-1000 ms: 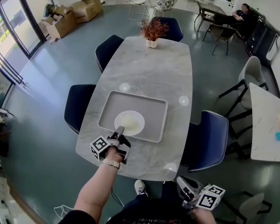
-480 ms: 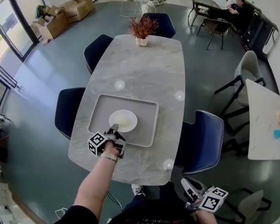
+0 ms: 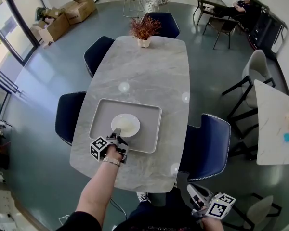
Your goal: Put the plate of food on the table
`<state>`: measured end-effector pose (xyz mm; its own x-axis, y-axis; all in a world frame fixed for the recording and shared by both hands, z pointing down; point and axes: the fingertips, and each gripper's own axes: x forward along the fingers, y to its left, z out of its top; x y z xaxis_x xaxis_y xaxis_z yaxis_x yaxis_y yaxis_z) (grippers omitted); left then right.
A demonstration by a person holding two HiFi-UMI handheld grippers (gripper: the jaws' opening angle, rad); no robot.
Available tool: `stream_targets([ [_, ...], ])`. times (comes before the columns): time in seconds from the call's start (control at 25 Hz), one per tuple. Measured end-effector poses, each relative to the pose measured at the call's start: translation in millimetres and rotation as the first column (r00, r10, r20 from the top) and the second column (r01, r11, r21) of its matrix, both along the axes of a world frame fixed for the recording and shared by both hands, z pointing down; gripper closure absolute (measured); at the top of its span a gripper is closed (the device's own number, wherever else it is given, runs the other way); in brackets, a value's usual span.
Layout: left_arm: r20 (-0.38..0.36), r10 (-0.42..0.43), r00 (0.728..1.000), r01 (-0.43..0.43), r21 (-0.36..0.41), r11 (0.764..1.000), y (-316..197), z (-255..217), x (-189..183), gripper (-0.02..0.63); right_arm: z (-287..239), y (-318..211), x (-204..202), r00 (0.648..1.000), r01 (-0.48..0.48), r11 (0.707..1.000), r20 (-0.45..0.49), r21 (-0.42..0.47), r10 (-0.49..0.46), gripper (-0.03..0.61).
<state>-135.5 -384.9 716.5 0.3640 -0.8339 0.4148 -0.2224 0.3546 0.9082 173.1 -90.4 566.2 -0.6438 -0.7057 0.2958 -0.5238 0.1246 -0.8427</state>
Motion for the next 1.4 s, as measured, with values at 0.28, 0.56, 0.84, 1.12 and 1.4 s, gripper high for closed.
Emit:
stream_targets([
  [0.28, 0.08, 0.035, 0.996, -0.032, -0.042, 0.999, -3.5, 4.3, -1.2, 0.574, -5.5, 1.9, 3.4, 1.0, -0.01, 1.0, 0.014, -0.001, 0.01, 0.568],
  [0.56, 0.209, 0.116, 0.971, -0.094, -0.111, 0.989, -1.8, 5.1, -2.5, 0.569, -4.3, 4.2, 4.8, 1.0, -0.011, 1.0, 0.019, 0.007, 0.011, 0.568],
  [0.84, 0.356, 0.225, 0.907, -0.159, -0.205, 0.966, 4.5, 8.6, -5.9, 0.504, -4.0, 6.4, 6.8, 0.999, -0.02, 1.0, 0.037, 0.016, 0.019, 0.568],
  [1.12, 0.441, 0.243, 0.864, -0.154, -0.229, 0.961, 18.8, 8.7, -8.7, 0.431, -3.7, 7.1, 7.4, 0.998, -0.013, 1.0, 0.054, 0.021, 0.012, 0.568],
  [1.4, 0.467, 0.239, 0.852, -0.221, -0.093, 0.971, 38.8, -22.6, -22.8, 0.434, -4.0, 2.4, -19.2, 0.996, 0.046, 0.998, 0.076, 0.031, -0.049, 0.568],
])
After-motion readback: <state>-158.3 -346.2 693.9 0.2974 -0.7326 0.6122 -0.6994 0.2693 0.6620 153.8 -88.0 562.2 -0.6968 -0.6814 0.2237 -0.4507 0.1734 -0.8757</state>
